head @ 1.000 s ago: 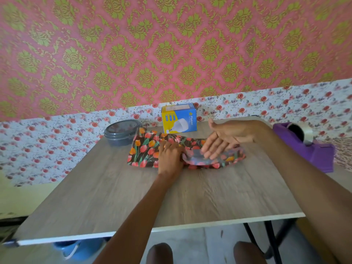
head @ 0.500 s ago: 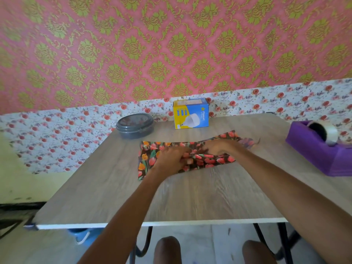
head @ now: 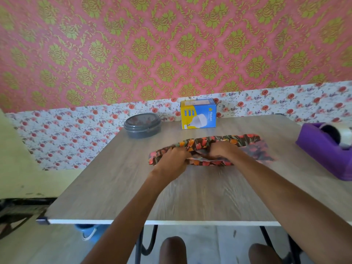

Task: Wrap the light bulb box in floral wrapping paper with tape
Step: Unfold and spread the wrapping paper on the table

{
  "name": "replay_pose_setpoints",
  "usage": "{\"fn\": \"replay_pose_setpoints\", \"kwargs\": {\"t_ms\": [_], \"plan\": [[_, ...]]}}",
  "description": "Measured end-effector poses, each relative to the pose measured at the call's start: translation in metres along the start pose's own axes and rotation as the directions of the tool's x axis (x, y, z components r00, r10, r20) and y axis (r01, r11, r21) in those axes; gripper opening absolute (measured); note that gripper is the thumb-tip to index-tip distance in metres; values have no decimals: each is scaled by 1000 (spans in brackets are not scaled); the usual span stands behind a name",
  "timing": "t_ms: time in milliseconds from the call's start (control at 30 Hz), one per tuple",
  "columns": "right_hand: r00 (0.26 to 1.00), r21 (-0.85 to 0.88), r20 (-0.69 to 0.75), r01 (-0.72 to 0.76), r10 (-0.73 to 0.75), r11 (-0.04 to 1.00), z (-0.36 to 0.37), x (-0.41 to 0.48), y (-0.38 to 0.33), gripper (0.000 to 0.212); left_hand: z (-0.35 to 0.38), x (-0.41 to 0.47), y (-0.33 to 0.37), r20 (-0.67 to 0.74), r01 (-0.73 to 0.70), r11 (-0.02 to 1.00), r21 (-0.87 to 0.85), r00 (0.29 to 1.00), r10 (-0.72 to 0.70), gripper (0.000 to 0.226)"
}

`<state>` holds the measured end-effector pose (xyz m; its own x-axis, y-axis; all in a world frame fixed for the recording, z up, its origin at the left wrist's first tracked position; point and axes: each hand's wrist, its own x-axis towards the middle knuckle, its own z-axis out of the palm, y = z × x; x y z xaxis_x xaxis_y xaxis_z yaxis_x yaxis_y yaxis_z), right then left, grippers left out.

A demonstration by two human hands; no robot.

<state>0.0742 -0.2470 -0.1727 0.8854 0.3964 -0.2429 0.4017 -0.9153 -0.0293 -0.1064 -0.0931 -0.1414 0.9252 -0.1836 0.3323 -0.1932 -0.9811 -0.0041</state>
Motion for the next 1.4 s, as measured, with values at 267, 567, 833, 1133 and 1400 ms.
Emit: {"fn": "replay_pose_setpoints", "kwargs": {"t_ms": [267,567,833,1133,1400], "plan": [[981,-94,-193,-13,-5,995,-41,-75,-33,25,8,-6,-5,-161,36,989,146,987,-12,33],[861,78,-152,499,-485,863,-51,-63,-74,49,-1,-10,-21,59,21,995,98,998,-27,57],[864,114,-228,482,-449,869,-24,-38,-66,30,-2,-1,-44,91,45,984,171,994,-62,47],[841,-169,-144,498,-521,851,-13,-41,-56,51,-7,-6,-29,-40,91,978,185,996,-85,31],[927,-241,12,367,-375,899,-23,-36,-62,44,-18,-37,-2,24,182,969,169,982,-188,29]]}}
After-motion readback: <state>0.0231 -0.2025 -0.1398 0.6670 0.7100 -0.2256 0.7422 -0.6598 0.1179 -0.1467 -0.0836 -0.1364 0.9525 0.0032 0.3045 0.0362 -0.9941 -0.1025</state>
